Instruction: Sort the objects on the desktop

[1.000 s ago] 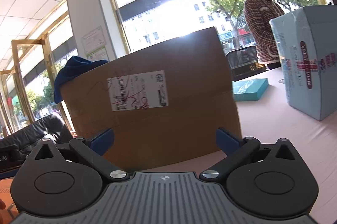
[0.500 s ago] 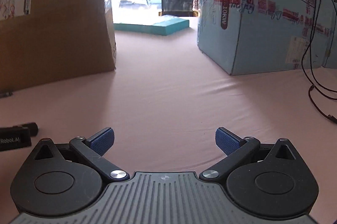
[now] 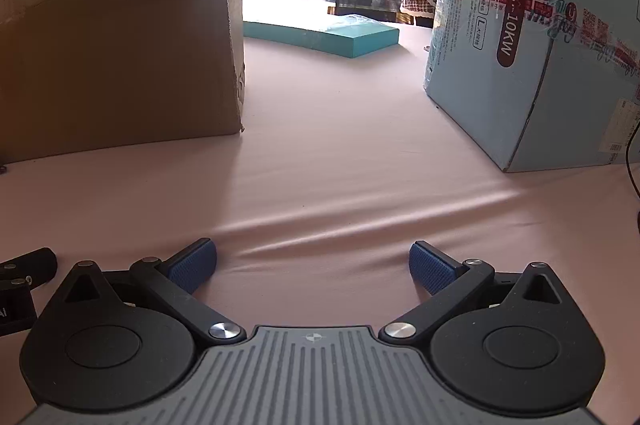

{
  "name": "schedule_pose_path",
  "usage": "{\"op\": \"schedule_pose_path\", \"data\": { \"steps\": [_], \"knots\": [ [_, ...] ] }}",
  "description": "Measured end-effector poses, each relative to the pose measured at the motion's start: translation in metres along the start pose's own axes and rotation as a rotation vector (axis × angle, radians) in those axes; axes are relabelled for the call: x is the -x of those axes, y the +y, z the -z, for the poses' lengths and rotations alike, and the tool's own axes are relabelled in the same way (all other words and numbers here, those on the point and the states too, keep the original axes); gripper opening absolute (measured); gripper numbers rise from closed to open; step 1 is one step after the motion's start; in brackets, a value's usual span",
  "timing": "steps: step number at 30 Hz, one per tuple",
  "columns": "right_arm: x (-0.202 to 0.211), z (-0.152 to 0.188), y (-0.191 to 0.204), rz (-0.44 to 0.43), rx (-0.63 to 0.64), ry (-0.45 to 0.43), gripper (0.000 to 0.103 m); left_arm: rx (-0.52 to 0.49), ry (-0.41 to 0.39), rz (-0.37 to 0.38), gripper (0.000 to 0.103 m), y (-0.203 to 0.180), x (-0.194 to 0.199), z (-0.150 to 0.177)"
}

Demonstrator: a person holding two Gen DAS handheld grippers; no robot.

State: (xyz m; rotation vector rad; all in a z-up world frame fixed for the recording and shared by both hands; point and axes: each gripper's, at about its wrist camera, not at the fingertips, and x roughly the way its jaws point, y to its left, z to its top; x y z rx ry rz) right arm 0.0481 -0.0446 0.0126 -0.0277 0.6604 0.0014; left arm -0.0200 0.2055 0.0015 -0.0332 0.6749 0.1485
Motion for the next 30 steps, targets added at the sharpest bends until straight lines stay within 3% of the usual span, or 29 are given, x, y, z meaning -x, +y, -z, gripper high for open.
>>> {"op": "schedule_pose_path", "data": {
  "steps": [30],
  "knots": [
    [-0.003,-0.004,-0.003,-0.016,-0.006,-0.003,0.103,0.01,-0.004,0.007,0.103,-0.001,0.006,0.002]
  ]
}}
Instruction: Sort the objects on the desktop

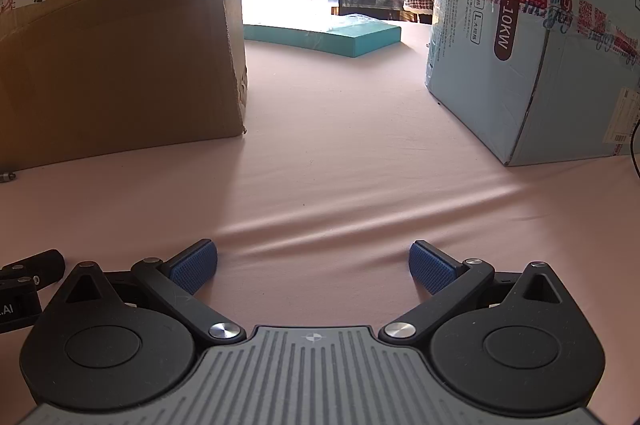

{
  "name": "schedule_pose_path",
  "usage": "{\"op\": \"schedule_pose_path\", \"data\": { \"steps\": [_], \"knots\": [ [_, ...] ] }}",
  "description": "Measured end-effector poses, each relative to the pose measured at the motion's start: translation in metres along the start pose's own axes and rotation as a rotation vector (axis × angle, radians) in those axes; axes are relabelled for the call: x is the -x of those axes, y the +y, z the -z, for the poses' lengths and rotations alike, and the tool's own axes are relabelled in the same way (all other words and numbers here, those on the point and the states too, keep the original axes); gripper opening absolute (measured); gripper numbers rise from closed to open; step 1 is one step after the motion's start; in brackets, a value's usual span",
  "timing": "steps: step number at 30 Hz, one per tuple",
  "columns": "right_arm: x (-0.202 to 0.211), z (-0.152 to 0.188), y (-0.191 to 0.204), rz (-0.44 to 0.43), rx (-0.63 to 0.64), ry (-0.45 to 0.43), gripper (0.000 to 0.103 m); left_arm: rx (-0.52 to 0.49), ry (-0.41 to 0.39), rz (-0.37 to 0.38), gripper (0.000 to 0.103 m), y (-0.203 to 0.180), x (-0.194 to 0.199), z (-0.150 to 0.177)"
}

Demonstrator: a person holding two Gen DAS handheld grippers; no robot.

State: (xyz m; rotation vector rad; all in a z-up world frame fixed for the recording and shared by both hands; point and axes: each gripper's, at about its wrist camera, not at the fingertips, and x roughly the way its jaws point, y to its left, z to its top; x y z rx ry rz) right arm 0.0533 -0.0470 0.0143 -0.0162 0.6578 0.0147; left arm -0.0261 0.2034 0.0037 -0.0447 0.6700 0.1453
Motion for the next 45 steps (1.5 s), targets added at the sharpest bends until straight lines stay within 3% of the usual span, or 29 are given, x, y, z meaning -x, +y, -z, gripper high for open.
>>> {"op": "schedule_pose_path", "data": {
  "steps": [45],
  "knots": [
    [0.0038,0.0061,0.0017,0.0,0.0,-0.001,0.103,0.001,0.003,-0.023,0.103,-0.0037,-0.0007,-0.0001]
  ]
}}
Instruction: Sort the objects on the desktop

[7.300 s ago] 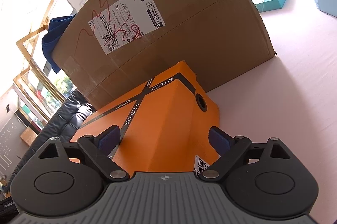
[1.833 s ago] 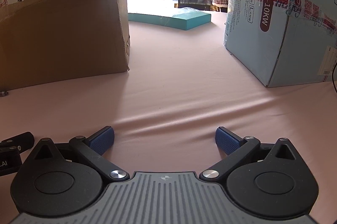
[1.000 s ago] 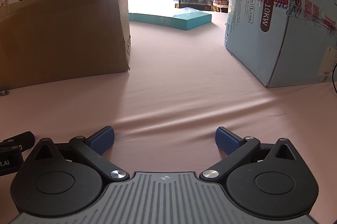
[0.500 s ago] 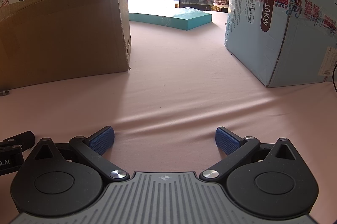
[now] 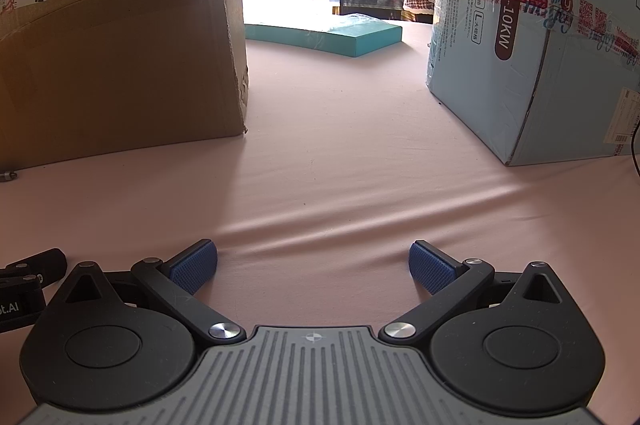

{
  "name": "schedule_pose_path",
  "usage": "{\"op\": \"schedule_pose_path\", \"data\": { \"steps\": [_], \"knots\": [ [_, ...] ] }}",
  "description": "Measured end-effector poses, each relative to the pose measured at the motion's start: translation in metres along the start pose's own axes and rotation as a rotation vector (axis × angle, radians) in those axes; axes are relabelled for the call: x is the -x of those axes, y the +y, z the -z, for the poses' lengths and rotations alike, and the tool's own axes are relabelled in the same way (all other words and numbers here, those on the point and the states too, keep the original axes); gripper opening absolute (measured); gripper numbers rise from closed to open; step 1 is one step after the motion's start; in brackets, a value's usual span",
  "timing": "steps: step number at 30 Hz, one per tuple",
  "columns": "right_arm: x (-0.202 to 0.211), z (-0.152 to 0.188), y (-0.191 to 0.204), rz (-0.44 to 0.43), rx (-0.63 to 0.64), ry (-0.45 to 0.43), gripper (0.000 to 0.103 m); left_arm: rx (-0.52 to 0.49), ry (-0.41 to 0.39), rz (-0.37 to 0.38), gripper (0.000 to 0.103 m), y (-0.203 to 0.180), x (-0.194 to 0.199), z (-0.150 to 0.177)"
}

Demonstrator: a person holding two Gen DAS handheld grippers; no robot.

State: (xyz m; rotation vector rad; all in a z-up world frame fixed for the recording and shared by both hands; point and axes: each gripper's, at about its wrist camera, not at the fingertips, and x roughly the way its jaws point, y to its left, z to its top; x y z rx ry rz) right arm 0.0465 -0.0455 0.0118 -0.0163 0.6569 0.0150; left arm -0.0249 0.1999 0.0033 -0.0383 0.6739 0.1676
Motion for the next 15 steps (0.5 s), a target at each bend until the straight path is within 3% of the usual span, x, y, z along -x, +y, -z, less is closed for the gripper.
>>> {"op": "schedule_pose_path", "data": {
  "steps": [15],
  "knots": [
    [0.001,0.0007,-0.0011,-0.002,-0.001,0.001,0.103,0.005,0.0,-0.01,0.103,-0.0019,-0.0002,-0.0001]
  ]
}}
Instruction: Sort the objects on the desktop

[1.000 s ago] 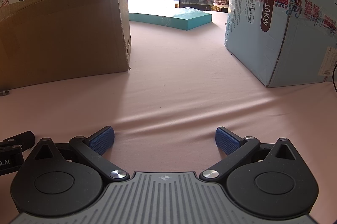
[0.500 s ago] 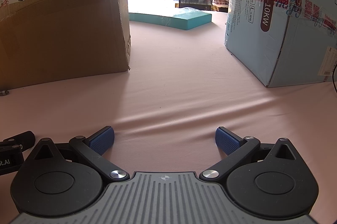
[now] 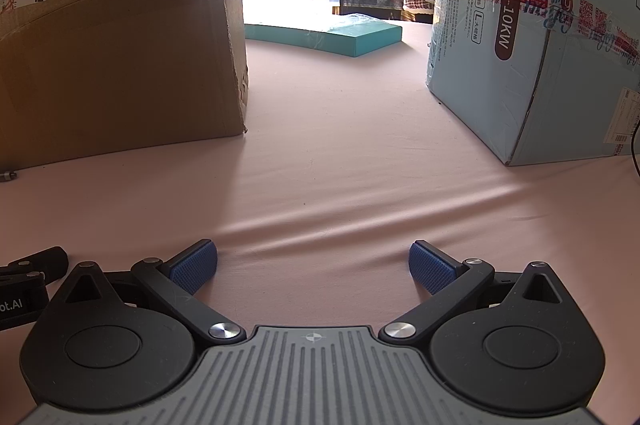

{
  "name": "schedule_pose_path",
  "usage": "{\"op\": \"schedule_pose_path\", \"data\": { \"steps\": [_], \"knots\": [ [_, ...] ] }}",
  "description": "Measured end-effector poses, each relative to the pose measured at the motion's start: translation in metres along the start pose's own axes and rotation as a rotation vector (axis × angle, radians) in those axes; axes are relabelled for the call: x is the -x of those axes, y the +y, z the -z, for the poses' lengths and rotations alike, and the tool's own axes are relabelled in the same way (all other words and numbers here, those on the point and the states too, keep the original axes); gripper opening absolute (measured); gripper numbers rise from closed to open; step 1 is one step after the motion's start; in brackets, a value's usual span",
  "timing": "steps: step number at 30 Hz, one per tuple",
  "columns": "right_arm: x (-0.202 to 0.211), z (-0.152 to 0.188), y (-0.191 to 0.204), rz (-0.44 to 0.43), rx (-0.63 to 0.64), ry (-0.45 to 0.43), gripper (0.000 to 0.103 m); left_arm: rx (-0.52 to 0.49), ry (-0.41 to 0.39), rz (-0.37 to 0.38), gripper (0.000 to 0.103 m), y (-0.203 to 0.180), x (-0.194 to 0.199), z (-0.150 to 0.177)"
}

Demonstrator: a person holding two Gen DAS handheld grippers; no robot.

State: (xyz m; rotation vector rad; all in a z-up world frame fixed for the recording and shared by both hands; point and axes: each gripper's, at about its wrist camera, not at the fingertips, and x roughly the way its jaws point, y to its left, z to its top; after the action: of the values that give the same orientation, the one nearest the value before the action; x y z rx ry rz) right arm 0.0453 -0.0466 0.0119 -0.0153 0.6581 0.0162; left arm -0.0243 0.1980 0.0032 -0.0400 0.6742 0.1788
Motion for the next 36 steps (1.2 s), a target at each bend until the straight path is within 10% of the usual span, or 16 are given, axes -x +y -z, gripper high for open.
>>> {"op": "schedule_pose_path", "data": {
  "steps": [36],
  "knots": [
    [-0.0007,-0.0009,-0.0003,0.001,0.001,0.0,0.103,0.012,0.0,-0.002,0.103,0.0003,-0.0002,-0.0002]
  ]
}}
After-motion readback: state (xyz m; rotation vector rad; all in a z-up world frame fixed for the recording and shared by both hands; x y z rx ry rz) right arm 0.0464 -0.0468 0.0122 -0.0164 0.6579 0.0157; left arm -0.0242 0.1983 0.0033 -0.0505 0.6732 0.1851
